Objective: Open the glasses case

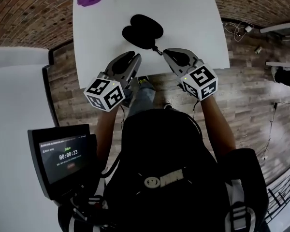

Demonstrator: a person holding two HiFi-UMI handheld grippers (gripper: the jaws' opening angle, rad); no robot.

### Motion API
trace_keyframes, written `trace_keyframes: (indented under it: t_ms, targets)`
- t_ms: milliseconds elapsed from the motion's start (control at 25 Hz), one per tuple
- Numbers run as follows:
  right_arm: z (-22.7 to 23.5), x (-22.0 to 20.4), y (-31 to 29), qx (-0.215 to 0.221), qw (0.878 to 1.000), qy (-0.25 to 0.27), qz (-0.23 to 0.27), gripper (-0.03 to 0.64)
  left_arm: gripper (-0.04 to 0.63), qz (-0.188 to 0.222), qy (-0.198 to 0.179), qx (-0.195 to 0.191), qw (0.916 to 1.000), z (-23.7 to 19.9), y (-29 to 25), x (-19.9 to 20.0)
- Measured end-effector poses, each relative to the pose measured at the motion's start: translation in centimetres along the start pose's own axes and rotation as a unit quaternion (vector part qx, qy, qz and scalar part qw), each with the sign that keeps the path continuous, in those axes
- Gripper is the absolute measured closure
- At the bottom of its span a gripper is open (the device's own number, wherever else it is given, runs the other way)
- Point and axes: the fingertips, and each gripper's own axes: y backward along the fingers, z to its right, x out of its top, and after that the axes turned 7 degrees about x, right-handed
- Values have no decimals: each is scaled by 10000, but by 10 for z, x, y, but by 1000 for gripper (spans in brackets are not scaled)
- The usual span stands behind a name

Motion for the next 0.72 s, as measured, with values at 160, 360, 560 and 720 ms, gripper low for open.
trace_keyframes:
  t_ms: [160,360,560,720]
  targets:
    - [-44,-30,69,162,9997,146,132,611,492,-45,-172,-77,9998,69,11,-39]
    - [-96,-61,147,238,9989,375,140,611,494,-92,-459,-64,9989,151,43,-85]
    - [-141,-81,179,527,9980,240,241,611,494,-171,-431,-116,9989,197,72,-112]
    - [-173,-98,175,640,9974,302,150,611,494,-206,-467,-66,9987,205,96,-125]
